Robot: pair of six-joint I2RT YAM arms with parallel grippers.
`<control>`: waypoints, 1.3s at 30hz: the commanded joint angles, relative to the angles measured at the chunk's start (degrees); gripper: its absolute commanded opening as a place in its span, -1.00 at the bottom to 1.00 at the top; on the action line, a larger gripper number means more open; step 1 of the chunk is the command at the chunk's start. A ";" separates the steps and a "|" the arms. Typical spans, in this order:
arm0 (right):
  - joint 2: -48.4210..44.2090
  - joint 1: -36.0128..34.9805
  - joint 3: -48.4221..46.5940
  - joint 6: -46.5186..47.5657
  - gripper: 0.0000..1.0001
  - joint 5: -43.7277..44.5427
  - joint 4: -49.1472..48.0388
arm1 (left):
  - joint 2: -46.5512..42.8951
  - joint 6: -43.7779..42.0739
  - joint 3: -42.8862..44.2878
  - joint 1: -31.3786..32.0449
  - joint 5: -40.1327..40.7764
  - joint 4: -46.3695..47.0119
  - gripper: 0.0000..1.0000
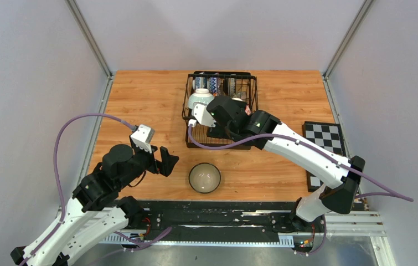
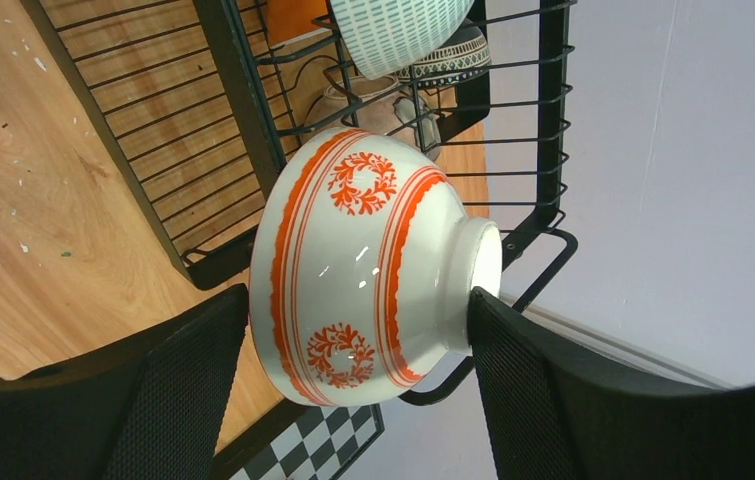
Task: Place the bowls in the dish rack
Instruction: Turn the bowl upside down on the dish rack.
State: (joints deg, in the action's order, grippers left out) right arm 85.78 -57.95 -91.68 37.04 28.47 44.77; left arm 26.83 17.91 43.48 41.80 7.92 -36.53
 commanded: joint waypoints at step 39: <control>-29.92 -2.55 18.29 -28.41 1.00 -11.51 -13.76 | 9.63 5.55 -2.79 -0.14 -4.84 3.10 1.00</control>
State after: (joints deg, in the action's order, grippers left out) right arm 60.27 -59.75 -77.54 16.97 20.32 35.35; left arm 34.15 20.71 42.39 41.80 5.10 -35.62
